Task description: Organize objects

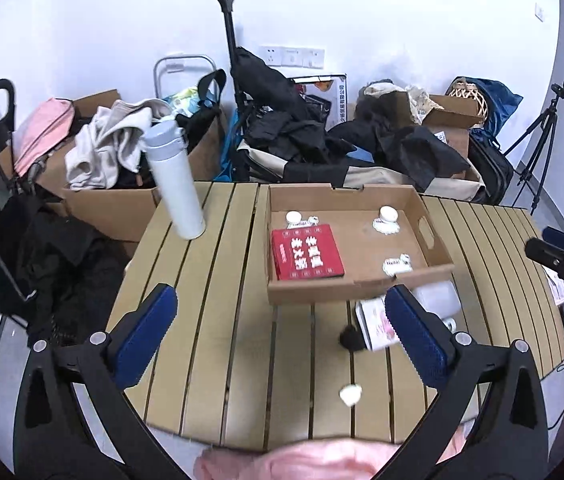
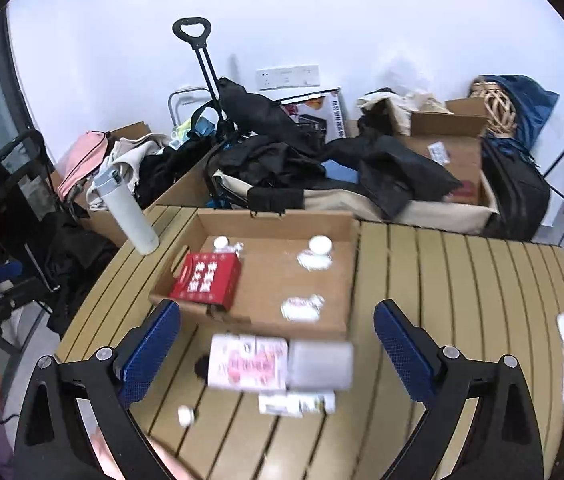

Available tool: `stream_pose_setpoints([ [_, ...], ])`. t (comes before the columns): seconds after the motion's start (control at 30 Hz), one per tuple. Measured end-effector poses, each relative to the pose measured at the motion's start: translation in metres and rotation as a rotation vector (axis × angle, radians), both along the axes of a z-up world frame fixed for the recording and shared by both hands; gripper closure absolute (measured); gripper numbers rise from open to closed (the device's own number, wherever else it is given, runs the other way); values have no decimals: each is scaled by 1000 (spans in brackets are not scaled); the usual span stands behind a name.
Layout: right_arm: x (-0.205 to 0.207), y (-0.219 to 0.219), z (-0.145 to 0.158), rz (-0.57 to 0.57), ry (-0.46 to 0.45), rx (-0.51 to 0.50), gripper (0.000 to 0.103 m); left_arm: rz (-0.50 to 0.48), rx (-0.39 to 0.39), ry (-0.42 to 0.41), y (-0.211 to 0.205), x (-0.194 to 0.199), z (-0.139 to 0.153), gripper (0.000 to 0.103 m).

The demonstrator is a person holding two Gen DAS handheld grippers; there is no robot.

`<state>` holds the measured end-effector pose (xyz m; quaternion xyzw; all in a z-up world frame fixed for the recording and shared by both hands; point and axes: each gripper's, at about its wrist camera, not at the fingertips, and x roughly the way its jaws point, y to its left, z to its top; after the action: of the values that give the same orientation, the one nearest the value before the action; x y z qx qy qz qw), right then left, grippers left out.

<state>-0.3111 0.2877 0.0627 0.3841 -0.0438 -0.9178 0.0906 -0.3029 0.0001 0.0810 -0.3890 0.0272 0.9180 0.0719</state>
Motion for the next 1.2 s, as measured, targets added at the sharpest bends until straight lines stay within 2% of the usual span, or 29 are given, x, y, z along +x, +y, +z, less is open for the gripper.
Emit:
stream_pose_setpoints([
  [0.13, 56, -5, 10, 32, 45, 42, 4, -4, -2, 59, -1, 49, 9, 0],
  [0.3, 142, -16, 2, 91, 131, 46, 4, 5, 24, 175, -17, 143, 1, 0],
  [0.4, 187, -22, -20, 143, 99, 35, 4, 31, 53, 159, -24, 191, -19, 0],
  [0.47, 202, -29, -30, 178, 74, 74, 4, 16, 44, 129, -21, 210, -30, 0],
  [0.53, 210, -46, -31, 225, 64, 171, 4, -13, 34, 107, -17, 224, -38, 0],
  [0.57, 213, -51, -30, 230, 77, 184, 4, -31, 27, 110, -15, 228, -40, 0],
  [0.67, 220, -56, -29, 258, 89, 122, 4, -9, 33, 101, -15, 224, -43, 0],
  [0.8, 216, -59, -37, 226, 75, 102, 4, -8, 60, 74, -17, 220, -50, 0],
  [0.9, 212, -51, -43, 221, 69, 66, 4, -15, 69, 50, -18, 216, -62, 0],
  [1.0, 203, -41, -58, 215, 56, 36, 4, -30, 99, -11, -12, 199, -84, 0],
  [1.1, 190, -32, -81, 190, 22, 30, 4, -44, 93, -61, -1, 176, -105, 3],
  [1.2, 175, -23, -105, 153, -2, 34, 4, -94, 71, -80, 17, 149, -123, 16],
])
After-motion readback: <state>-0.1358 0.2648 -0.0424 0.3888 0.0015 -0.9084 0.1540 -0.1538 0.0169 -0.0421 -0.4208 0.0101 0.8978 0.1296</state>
